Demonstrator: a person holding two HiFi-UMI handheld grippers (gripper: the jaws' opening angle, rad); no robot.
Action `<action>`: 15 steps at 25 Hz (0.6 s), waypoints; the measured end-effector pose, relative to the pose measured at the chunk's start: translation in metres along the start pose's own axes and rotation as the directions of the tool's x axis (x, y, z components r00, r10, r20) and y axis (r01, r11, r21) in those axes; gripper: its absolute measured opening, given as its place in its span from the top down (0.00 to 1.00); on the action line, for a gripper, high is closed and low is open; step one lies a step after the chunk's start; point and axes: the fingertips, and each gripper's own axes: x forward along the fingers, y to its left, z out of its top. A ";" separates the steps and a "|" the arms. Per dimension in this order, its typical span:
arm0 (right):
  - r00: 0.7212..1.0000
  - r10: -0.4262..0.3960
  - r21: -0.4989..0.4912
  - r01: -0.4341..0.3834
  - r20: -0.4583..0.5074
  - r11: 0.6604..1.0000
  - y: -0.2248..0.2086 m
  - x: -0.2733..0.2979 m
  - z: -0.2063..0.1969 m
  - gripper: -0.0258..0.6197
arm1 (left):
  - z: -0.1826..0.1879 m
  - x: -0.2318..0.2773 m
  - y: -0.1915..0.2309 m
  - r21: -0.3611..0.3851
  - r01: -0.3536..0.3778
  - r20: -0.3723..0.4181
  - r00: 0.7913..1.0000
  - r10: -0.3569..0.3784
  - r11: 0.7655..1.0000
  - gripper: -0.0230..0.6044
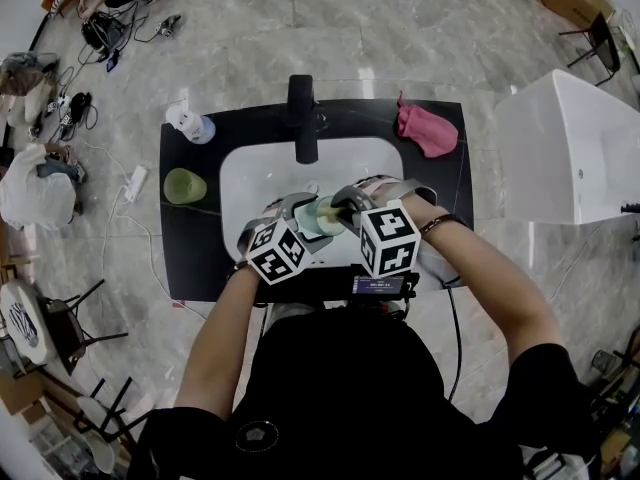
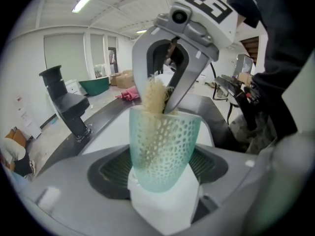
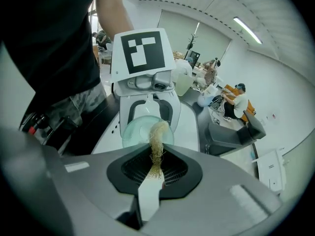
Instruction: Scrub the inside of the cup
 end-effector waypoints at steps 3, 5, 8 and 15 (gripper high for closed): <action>1.000 0.011 0.053 -0.011 -0.007 0.999 0.002 -0.001 -0.005 0.89 | -0.002 -0.004 0.008 -0.028 -0.036 0.008 0.999 0.036 0.999 0.40; 0.999 0.039 0.112 -0.039 0.001 0.993 0.004 -0.002 -0.007 0.89 | -0.005 -0.007 0.014 -0.038 -0.064 0.009 0.998 0.064 0.997 0.40; 0.996 0.082 0.193 -0.088 0.040 0.977 0.010 -0.004 -0.003 0.89 | -0.008 -0.008 0.017 -0.035 -0.087 0.000 0.996 0.088 0.996 0.40; 0.983 0.118 0.249 -0.151 0.143 0.957 0.014 -0.008 0.021 0.89 | -0.007 0.002 0.007 0.035 -0.075 -0.039 0.996 0.076 0.997 0.40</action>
